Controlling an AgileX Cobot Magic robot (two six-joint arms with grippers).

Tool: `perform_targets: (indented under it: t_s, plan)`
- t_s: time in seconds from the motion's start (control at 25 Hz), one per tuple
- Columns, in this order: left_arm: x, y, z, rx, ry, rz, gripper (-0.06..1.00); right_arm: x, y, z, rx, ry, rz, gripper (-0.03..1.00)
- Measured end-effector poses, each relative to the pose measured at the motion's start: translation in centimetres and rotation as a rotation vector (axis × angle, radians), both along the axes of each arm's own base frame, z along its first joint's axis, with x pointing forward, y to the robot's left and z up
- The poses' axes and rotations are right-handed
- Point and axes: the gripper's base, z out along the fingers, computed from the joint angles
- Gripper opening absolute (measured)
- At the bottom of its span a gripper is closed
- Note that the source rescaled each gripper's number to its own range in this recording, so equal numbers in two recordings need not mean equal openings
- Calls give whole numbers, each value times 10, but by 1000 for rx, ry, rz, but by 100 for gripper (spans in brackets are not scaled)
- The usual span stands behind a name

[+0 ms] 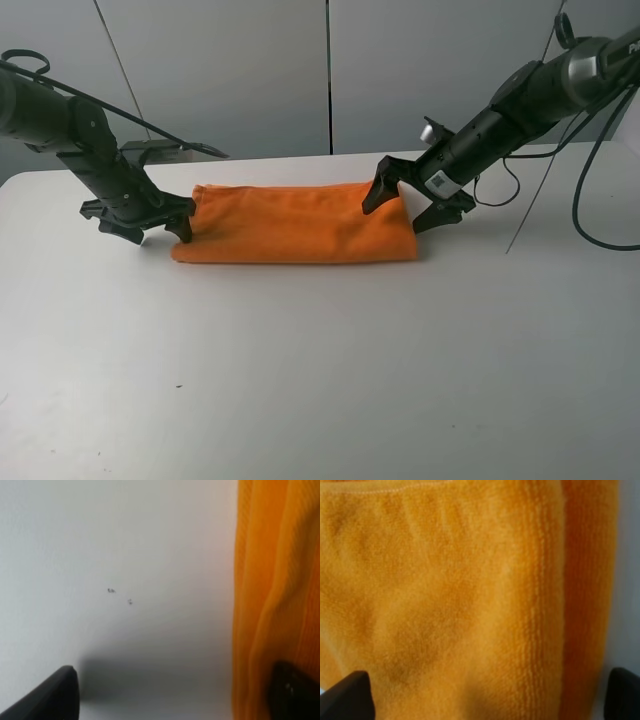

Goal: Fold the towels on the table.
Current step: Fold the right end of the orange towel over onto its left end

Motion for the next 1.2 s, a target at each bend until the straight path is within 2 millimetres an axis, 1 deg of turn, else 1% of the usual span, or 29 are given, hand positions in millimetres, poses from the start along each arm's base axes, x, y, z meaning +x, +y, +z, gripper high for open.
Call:
perform_targets:
  t_s: [0.16, 0.4, 0.56, 0.76, 1.08, 1.2]
  plan:
    - [0, 0, 0, 1, 0, -2, 97, 2, -4, -1, 27, 11, -9, 99]
    - [0, 0, 0, 1, 6, -3, 97, 5, -17, -1, 33, 32, -62, 99]
    - [0, 0, 0, 1, 6, -3, 97, 5, -17, -1, 31, 36, -81, 99]
    - [0, 0, 0, 1, 6, -3, 97, 5, -5, -1, 17, 13, -71, 99]
    - [0, 0, 0, 1, 8, -3, 97, 1, 21, -2, 25, -3, -49, 99]
    - [0, 0, 0, 1, 8, -3, 97, 0, 27, -2, 27, -6, -41, 99]
